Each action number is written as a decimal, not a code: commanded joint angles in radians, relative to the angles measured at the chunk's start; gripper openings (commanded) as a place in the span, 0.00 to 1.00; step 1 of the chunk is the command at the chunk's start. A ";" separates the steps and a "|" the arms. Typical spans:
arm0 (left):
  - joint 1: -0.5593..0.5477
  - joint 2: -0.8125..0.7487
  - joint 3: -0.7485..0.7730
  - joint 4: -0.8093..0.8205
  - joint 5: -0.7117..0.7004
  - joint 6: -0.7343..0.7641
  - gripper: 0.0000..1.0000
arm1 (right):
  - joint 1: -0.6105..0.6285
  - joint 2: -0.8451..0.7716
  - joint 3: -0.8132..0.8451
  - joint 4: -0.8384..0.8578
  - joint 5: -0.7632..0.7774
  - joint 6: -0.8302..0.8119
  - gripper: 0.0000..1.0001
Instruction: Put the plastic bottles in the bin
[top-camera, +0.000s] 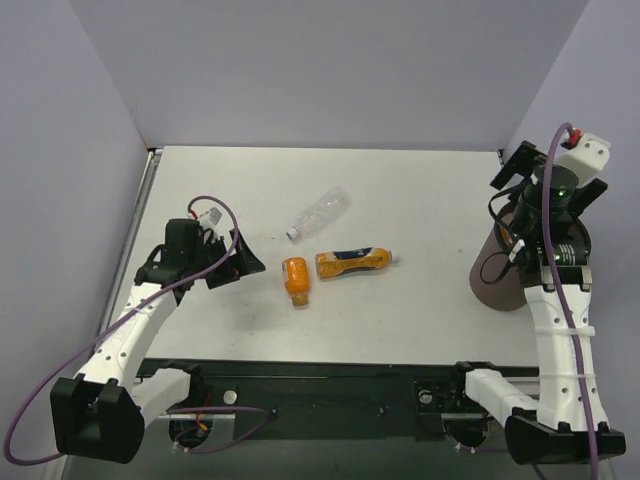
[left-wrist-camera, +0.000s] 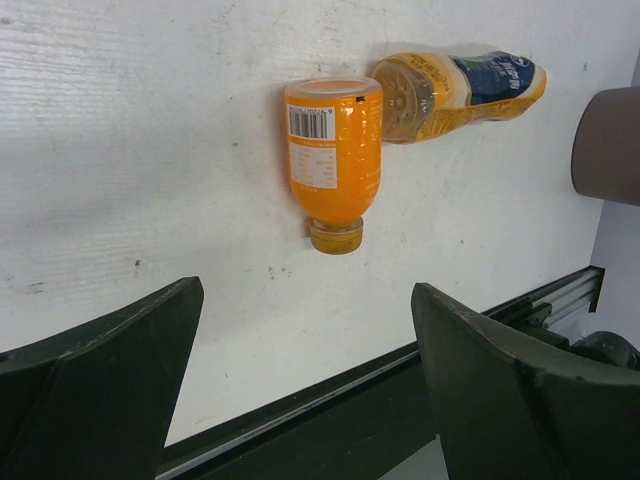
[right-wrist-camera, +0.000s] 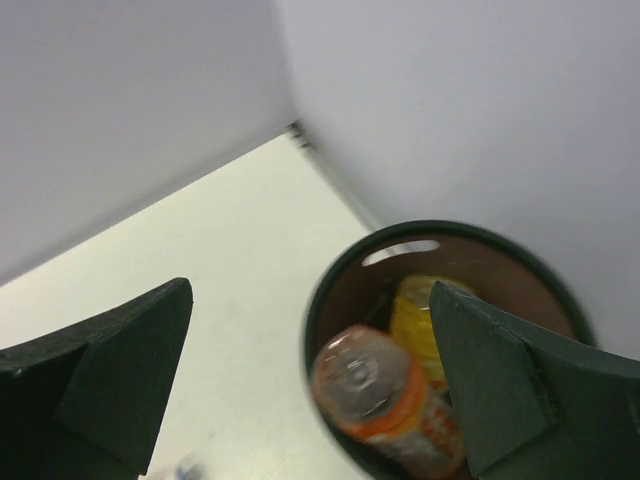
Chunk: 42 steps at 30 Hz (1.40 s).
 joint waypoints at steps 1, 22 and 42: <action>0.004 -0.034 0.014 -0.011 -0.074 -0.013 0.97 | 0.201 0.015 0.013 -0.118 -0.121 0.029 1.00; 0.010 -0.147 -0.016 -0.086 -0.299 -0.056 0.97 | 0.816 0.438 -0.248 -0.054 -0.391 -0.486 1.00; 0.018 -0.295 -0.062 -0.054 -0.339 -0.017 0.97 | 0.807 0.857 0.092 -0.236 -0.460 -0.756 0.95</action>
